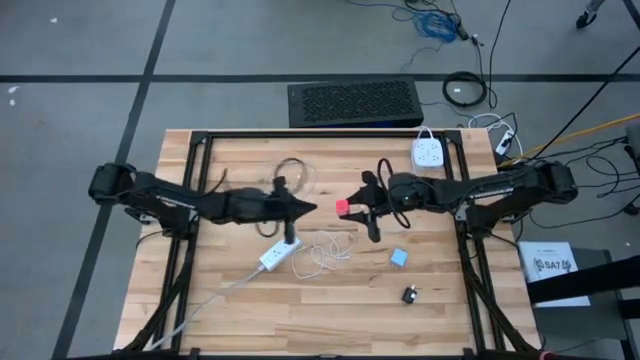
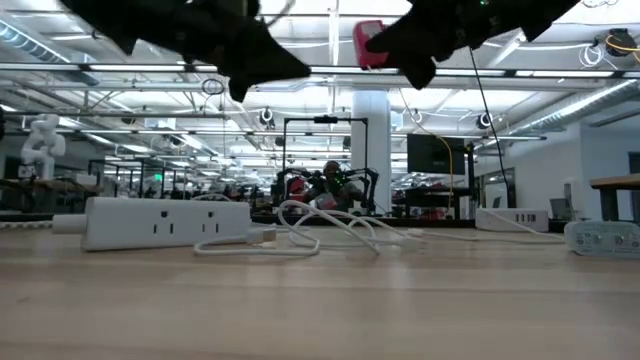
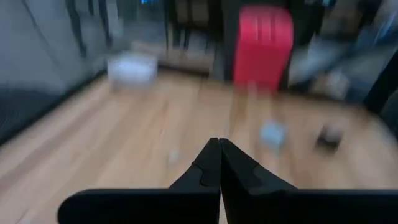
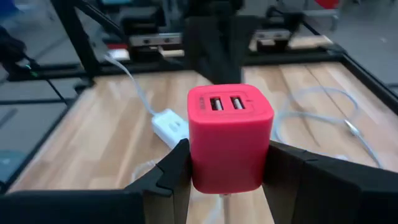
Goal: Insert USB
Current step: Insert the pink charger adapter into the bottom white outlet extension
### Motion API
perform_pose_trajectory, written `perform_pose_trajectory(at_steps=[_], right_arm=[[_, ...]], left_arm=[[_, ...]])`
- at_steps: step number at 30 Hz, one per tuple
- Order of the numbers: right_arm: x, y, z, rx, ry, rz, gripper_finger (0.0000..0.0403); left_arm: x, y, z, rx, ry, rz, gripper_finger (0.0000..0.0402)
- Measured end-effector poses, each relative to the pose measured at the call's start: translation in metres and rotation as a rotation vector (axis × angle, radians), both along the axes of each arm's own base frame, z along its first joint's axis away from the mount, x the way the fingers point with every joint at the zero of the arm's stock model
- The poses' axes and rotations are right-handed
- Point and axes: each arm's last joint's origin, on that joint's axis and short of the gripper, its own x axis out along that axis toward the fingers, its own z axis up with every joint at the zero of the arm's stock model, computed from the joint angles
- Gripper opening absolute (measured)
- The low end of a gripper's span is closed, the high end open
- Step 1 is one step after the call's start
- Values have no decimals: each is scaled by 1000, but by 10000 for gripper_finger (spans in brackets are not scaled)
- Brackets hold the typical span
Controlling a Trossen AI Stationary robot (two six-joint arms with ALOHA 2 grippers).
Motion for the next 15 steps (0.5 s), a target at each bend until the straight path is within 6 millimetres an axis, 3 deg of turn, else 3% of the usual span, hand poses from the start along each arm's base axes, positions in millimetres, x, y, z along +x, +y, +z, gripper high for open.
perform_pose_trajectory(at_steps=[3,5,9,15], right_arm=[[9,0,-6,-4,-25,2,125],[14,0,-9,-4,-46,3,125],[23,0,-13,18,-90,33,125],[41,-2,-14,33,-74,33,125]], left_arm=[[-18,0,-7,-38,-239,-50,1],[-24,-1,-8,-47,-307,-62,4],[-18,-6,-12,-29,-243,-86,33],[-4,-8,-5,-13,-188,-69,118]])
